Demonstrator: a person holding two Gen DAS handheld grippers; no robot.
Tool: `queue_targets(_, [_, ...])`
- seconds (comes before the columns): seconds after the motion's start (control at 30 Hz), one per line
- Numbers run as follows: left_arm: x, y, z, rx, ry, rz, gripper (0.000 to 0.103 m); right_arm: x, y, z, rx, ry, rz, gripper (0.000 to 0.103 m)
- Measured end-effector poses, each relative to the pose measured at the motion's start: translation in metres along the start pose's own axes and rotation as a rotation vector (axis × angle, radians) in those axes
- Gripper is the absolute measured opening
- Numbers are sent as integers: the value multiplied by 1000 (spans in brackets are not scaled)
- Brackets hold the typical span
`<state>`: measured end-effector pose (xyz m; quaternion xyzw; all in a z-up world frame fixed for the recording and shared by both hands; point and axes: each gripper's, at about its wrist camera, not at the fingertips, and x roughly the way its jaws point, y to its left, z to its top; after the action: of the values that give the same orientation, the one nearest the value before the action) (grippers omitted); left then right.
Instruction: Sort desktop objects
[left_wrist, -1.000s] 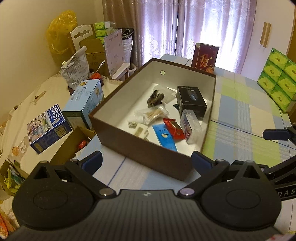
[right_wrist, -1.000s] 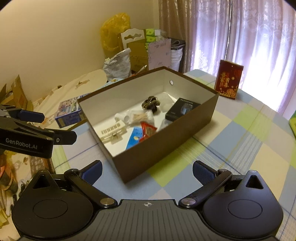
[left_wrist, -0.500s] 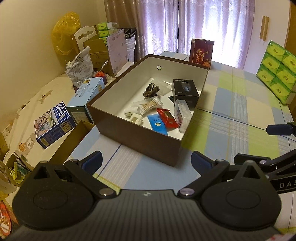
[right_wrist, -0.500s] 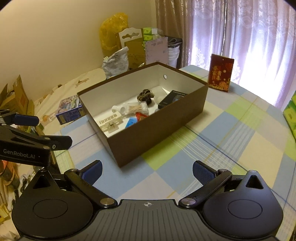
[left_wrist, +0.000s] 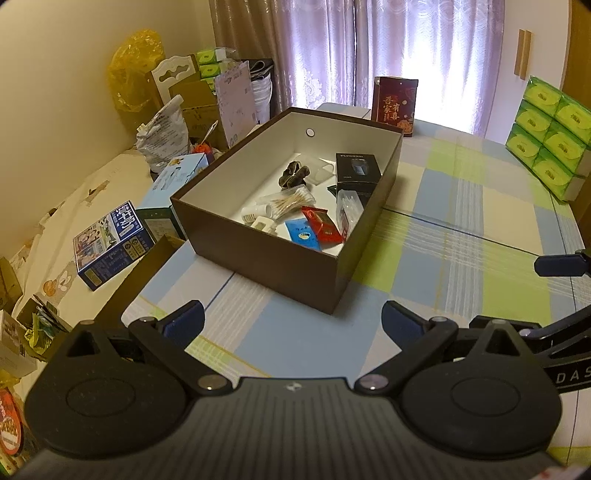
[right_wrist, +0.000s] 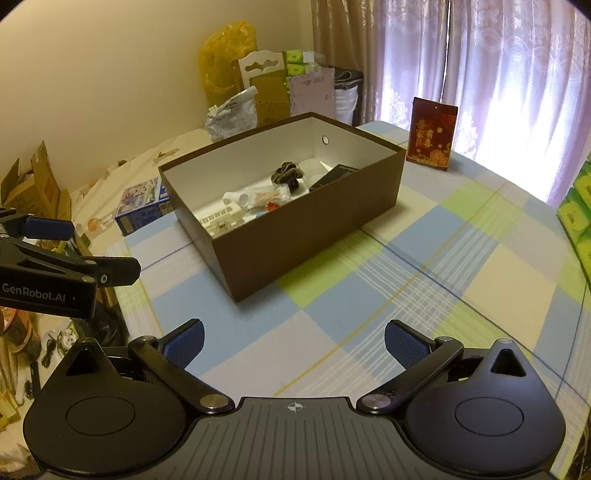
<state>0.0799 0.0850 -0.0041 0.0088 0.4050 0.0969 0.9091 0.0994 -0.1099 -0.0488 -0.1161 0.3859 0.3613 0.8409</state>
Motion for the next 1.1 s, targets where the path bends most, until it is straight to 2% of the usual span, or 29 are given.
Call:
queue_targets(0.5, [-15, -15, -19, -18, 0, 7, 101, -17, -2, -21, -21, 7, 0, 101])
queue_targets(1.1, [-21, -24, -25, -33, 4, 32, 101, -22, -9, -30, -20, 18, 17, 101])
